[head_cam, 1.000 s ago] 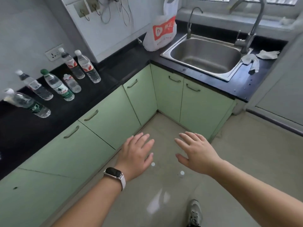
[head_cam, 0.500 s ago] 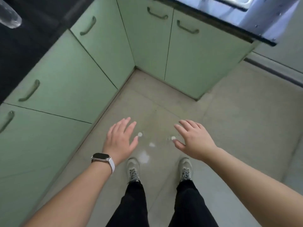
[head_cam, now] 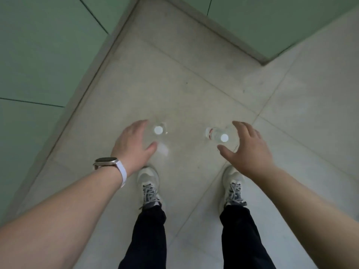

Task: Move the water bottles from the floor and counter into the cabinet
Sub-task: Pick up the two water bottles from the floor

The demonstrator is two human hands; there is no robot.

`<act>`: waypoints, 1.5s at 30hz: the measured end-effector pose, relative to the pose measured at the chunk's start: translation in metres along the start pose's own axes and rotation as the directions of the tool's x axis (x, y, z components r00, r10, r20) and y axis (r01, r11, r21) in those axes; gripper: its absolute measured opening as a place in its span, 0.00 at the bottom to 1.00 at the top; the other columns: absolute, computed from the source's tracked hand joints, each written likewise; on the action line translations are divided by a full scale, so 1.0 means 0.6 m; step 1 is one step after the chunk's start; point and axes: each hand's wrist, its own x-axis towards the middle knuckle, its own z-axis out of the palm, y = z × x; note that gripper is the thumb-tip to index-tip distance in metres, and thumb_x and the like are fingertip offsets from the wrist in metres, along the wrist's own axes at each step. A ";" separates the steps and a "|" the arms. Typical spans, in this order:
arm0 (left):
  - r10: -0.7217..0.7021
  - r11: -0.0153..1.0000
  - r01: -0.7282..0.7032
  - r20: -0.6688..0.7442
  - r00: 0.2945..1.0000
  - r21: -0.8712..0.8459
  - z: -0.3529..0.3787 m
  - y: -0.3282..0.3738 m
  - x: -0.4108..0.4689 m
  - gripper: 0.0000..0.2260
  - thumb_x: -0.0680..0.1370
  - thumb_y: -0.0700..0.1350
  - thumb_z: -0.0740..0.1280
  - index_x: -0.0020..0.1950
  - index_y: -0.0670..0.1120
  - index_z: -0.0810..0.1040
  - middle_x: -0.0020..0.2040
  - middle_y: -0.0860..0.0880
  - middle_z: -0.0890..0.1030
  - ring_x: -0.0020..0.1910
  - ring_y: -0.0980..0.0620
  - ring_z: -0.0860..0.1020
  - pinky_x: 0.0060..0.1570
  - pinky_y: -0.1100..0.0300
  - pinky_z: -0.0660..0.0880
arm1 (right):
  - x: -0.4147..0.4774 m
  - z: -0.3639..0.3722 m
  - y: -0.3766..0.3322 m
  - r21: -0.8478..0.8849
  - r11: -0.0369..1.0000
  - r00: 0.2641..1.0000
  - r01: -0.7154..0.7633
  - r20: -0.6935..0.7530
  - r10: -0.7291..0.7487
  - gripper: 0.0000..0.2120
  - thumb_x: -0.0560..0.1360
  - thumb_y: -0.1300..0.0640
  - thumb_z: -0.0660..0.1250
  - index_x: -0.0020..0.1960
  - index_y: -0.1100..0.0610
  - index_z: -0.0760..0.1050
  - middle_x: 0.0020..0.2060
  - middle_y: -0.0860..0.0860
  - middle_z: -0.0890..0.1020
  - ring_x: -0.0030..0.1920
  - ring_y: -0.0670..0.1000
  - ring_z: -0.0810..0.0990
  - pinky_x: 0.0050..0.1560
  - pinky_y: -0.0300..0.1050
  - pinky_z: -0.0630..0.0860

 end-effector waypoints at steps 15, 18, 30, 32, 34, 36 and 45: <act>-0.252 0.866 0.212 -0.030 0.967 -0.453 0.290 -0.104 0.141 0.44 0.70 0.51 0.79 0.80 0.48 0.59 0.76 0.48 0.67 0.74 0.49 0.68 0.72 0.47 0.67 | 0.131 0.270 0.159 0.294 0.940 0.985 -0.173 0.081 0.156 0.47 0.67 0.43 0.78 0.77 0.49 0.56 0.74 0.48 0.66 0.72 0.50 0.67 0.68 0.46 0.66; -0.261 0.848 0.177 -0.102 0.960 -0.500 0.317 -0.112 0.164 0.43 0.69 0.53 0.79 0.78 0.48 0.62 0.74 0.47 0.70 0.72 0.47 0.71 0.71 0.47 0.69 | 0.151 0.298 0.167 0.332 0.928 0.986 -0.168 0.046 0.162 0.45 0.67 0.45 0.79 0.77 0.48 0.58 0.73 0.48 0.68 0.70 0.50 0.69 0.65 0.44 0.66; -0.194 0.909 0.080 -0.246 0.949 -0.408 0.312 -0.099 0.200 0.28 0.69 0.50 0.81 0.62 0.44 0.74 0.51 0.53 0.76 0.48 0.53 0.75 0.47 0.63 0.70 | 0.186 0.326 0.151 0.406 0.898 0.969 -0.170 -0.097 0.227 0.34 0.67 0.46 0.78 0.66 0.48 0.64 0.49 0.39 0.73 0.51 0.49 0.75 0.52 0.52 0.79; -0.204 0.906 0.082 -0.258 0.945 -0.414 0.302 -0.090 0.195 0.27 0.69 0.50 0.81 0.61 0.44 0.74 0.50 0.53 0.76 0.47 0.53 0.75 0.46 0.65 0.68 | 0.187 0.315 0.142 0.424 0.889 0.972 -0.174 -0.069 0.223 0.33 0.67 0.46 0.78 0.65 0.47 0.65 0.45 0.36 0.72 0.50 0.48 0.75 0.49 0.48 0.78; -0.191 0.905 0.071 -0.252 0.949 -0.420 0.292 -0.074 0.183 0.26 0.69 0.50 0.81 0.60 0.44 0.74 0.49 0.53 0.76 0.46 0.52 0.75 0.46 0.64 0.68 | 0.180 0.301 0.135 0.425 0.891 0.978 -0.162 -0.055 0.204 0.32 0.67 0.46 0.78 0.64 0.47 0.65 0.43 0.34 0.71 0.49 0.48 0.75 0.46 0.45 0.77; -0.179 0.895 0.055 -0.244 0.953 -0.443 0.276 -0.055 0.164 0.25 0.69 0.50 0.81 0.59 0.45 0.75 0.48 0.53 0.76 0.46 0.52 0.75 0.47 0.63 0.69 | 0.167 0.278 0.125 0.416 0.897 0.981 -0.147 -0.052 0.185 0.33 0.67 0.47 0.78 0.65 0.48 0.65 0.43 0.34 0.70 0.49 0.48 0.74 0.46 0.43 0.74; -0.089 0.903 0.027 -0.126 0.988 -0.428 0.095 0.050 0.062 0.24 0.67 0.52 0.81 0.55 0.56 0.72 0.47 0.57 0.78 0.46 0.52 0.77 0.44 0.62 0.70 | 0.051 0.072 0.047 0.397 0.914 0.995 -0.089 -0.009 0.101 0.35 0.67 0.48 0.78 0.68 0.48 0.64 0.52 0.43 0.74 0.52 0.49 0.74 0.50 0.46 0.75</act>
